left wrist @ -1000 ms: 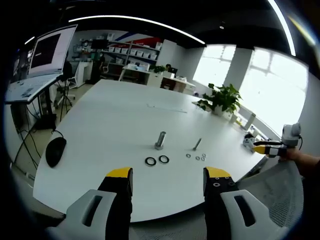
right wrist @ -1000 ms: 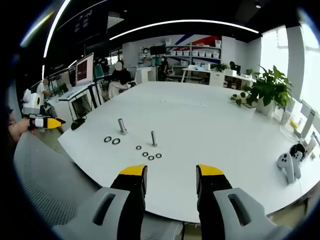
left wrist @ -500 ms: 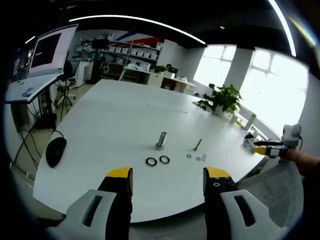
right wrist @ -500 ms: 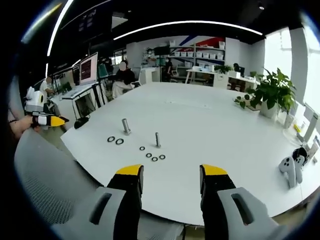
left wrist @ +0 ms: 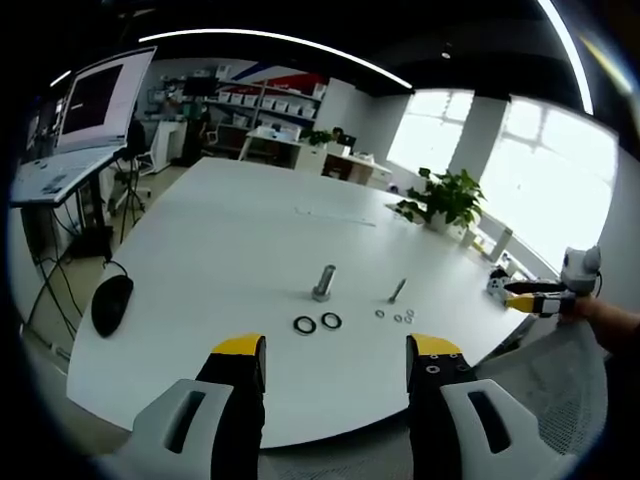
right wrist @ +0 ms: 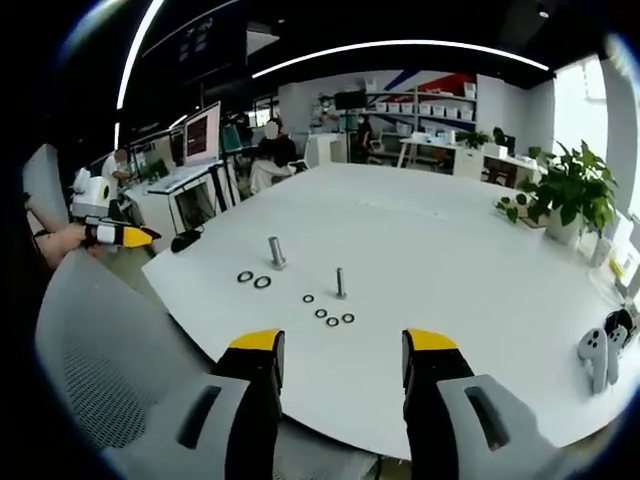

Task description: Place the washer onto the threaded stud by aligning its center hole with the stud, sliding it down to the base, and recovering from edge contact or off-axis alignment until the washer reaches the visible bottom stop.

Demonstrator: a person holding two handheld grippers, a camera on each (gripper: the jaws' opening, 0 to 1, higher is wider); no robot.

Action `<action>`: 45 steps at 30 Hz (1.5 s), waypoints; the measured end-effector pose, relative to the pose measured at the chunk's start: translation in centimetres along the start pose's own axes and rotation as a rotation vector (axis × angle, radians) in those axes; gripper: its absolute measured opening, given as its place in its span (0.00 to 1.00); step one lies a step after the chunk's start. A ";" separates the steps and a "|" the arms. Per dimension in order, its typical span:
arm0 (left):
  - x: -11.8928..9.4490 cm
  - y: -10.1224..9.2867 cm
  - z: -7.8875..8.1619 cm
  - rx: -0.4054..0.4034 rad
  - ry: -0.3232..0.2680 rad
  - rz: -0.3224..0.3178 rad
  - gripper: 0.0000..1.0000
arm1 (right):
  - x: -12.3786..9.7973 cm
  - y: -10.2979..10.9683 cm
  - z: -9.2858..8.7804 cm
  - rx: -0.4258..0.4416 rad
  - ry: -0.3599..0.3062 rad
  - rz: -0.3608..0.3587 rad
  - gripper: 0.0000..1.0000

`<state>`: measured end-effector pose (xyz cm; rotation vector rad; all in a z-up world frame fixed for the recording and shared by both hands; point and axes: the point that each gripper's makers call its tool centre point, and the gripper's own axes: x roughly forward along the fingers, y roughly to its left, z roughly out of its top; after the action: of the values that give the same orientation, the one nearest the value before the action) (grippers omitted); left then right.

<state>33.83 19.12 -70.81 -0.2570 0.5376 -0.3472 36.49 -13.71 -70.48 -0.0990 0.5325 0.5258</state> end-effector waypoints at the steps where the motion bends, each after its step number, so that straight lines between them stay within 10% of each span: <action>1: 0.0 0.0 0.0 0.002 0.002 -0.001 0.55 | 0.0 -0.1 0.1 0.000 -0.003 0.003 0.47; 18: 0.0 0.1 -0.1 0.000 0.007 -0.003 0.55 | 2.8 -1.8 4.2 -0.127 0.012 0.083 0.37; 45: 0.1 0.1 0.1 0.003 -0.011 -0.010 0.55 | 9.1 1.0 -1.2 -0.414 0.394 0.322 0.31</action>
<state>34.01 19.21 -70.76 -0.2586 0.5253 -0.3563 42.10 -9.01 -76.03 -0.5254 0.8243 0.9366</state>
